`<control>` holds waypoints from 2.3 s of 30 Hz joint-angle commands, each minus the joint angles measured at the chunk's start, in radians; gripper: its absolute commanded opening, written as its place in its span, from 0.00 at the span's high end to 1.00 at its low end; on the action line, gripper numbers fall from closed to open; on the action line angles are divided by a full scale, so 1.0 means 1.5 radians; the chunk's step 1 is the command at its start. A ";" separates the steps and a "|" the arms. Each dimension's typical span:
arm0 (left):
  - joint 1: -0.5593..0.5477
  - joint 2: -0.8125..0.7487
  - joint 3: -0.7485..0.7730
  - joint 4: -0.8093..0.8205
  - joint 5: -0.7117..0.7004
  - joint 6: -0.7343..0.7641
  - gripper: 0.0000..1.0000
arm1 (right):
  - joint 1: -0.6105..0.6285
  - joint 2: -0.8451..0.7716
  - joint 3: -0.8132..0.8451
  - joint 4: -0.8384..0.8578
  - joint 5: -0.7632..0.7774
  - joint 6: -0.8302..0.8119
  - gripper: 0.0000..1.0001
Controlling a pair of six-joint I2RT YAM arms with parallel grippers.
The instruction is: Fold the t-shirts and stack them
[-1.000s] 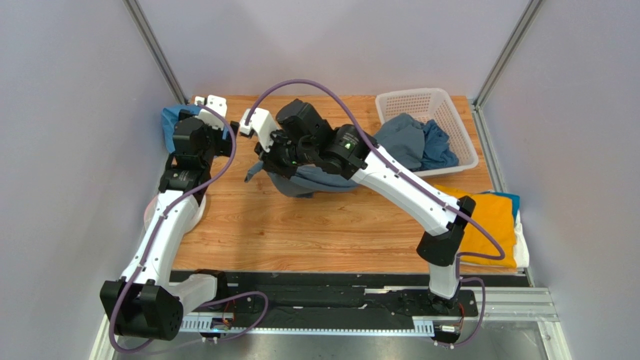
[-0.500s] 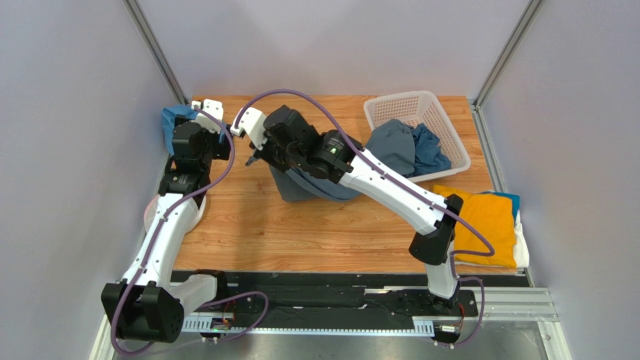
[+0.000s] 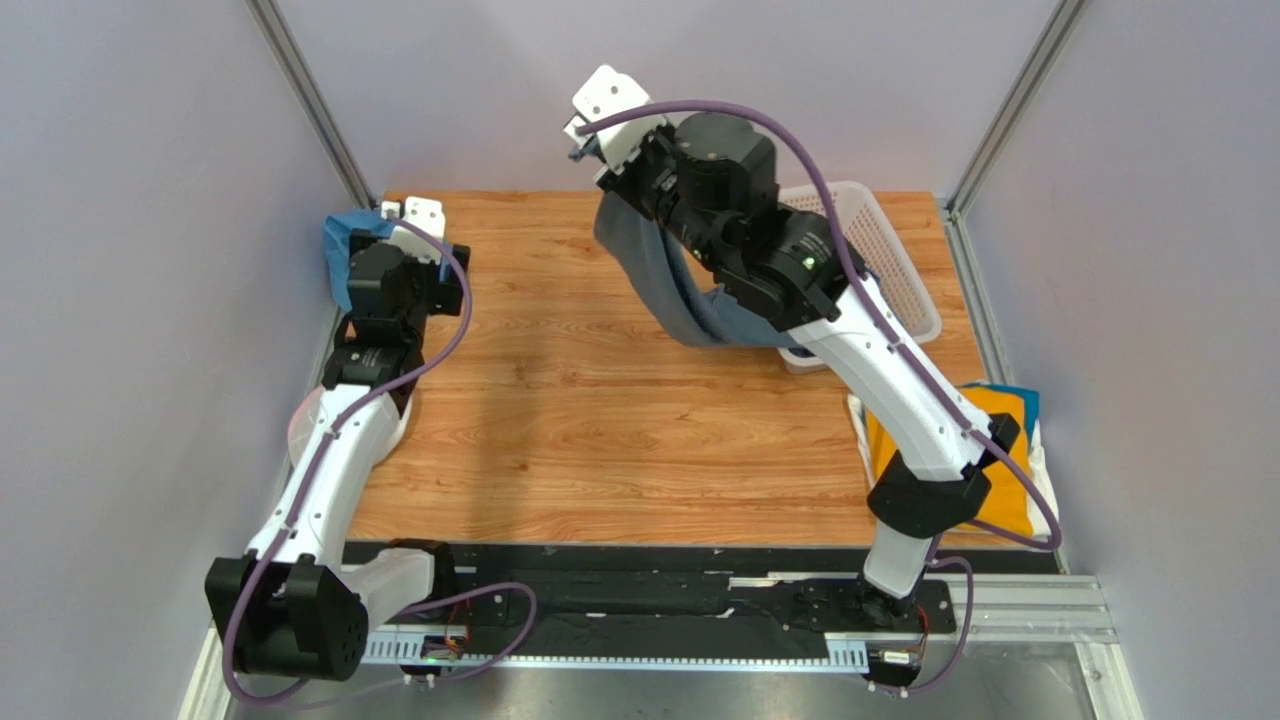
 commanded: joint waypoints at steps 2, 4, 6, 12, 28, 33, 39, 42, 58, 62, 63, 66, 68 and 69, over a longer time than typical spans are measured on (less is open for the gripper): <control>-0.002 0.050 -0.009 0.023 0.030 -0.010 0.02 | 0.015 -0.046 0.054 0.151 0.013 -0.141 1.00; -0.002 0.057 -0.025 0.033 0.030 0.002 0.02 | 0.027 -0.049 0.044 0.194 0.021 -0.179 1.00; -0.002 0.067 -0.033 0.038 0.033 0.006 0.02 | 0.035 -0.043 0.048 0.219 0.036 -0.234 1.00; -0.002 0.089 -0.039 0.040 0.028 0.010 0.02 | 0.051 -0.011 0.110 0.325 0.062 -0.325 1.00; -0.001 0.060 -0.061 0.071 -0.006 0.014 0.02 | 0.143 -0.041 0.039 0.376 0.148 -0.356 1.00; 0.002 0.051 -0.062 0.081 -0.045 -0.014 0.01 | 0.196 -0.049 0.030 0.236 0.173 -0.206 1.00; 0.016 0.047 -0.053 0.095 -0.065 -0.028 0.01 | 0.296 -0.036 0.022 0.085 0.146 -0.089 1.00; 0.020 0.044 -0.053 0.089 -0.067 -0.024 0.01 | 0.324 -0.026 0.008 0.062 0.132 -0.082 1.00; 0.026 0.005 -0.058 0.065 -0.053 0.005 0.01 | 0.119 0.030 -0.122 0.070 0.043 -0.004 0.96; 0.026 -0.006 -0.052 0.049 -0.045 0.015 0.01 | 0.058 0.043 -0.178 0.074 -0.011 0.036 0.01; 0.026 -0.004 -0.050 0.041 -0.045 0.016 0.01 | 0.048 0.048 -0.196 0.077 -0.026 0.064 0.00; 0.026 -0.004 -0.045 0.035 -0.041 0.020 0.01 | 0.008 0.051 -0.214 0.074 -0.060 0.099 0.00; 0.026 -0.002 -0.047 0.036 -0.039 0.020 0.01 | -0.021 0.039 -0.240 0.074 -0.075 0.133 0.00; 0.026 0.002 -0.048 0.037 -0.036 0.020 0.01 | -0.032 0.034 -0.250 0.075 -0.081 0.142 0.00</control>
